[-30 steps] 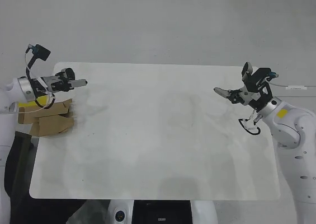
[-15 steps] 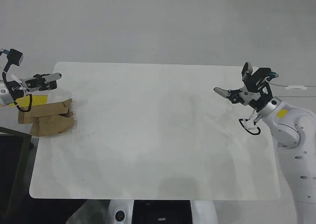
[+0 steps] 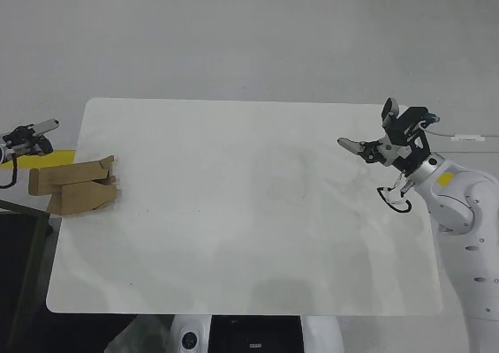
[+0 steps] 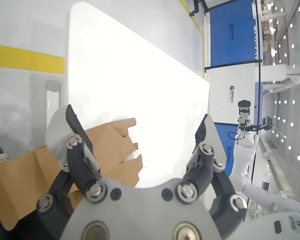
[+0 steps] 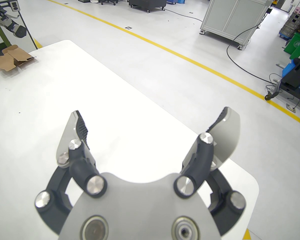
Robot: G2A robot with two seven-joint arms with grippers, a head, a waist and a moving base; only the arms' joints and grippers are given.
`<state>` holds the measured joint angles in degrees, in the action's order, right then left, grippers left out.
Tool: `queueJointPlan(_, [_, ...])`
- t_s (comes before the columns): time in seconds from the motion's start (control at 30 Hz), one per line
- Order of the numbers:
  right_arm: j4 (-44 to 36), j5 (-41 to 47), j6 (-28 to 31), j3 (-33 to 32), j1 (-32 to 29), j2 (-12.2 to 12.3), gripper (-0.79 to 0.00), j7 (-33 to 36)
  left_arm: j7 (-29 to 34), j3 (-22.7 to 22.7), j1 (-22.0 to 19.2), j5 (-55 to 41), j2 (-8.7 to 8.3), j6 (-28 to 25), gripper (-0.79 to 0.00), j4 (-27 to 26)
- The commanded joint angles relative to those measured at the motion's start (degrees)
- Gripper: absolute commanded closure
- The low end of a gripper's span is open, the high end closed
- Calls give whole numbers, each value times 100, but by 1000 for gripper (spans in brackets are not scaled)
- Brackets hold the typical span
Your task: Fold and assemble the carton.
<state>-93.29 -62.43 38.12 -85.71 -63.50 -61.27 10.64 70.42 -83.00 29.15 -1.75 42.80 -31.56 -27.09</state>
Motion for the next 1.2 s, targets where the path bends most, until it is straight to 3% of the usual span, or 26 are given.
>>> queueJointPlan(0.0, [0, 0, 0, 0, 0, 0, -785, 0, -133, -6, -97, 124, -35, 27, -785, 222])
queueJointPlan(0.4, [0, 0, 0, 0, 0, 0, -785, 0, -877, 196, -315, 1303, -267, 318, -785, 971])
queueJointPlan(0.9, [0, 0, 0, 0, 0, 0, -785, 0, -88, 514, -325, 1533, -194, 421, -785, 1240])
queueJointPlan(0.97, [0, 0, 0, 0, 0, 0, -785, 0, -47, 525, -334, 1507, -189, 428, -369, 1279])
queueJointPlan(1.03, [0, 0, 0, 0, 0, 0, -785, 0, -20, 532, -343, 1489, -189, 436, -12, 1314])
queueJointPlan(1.17, [0, 0, 0, 0, 0, 0, -785, 0, 45, 523, -361, 1425, -205, 459, 0, 1389])
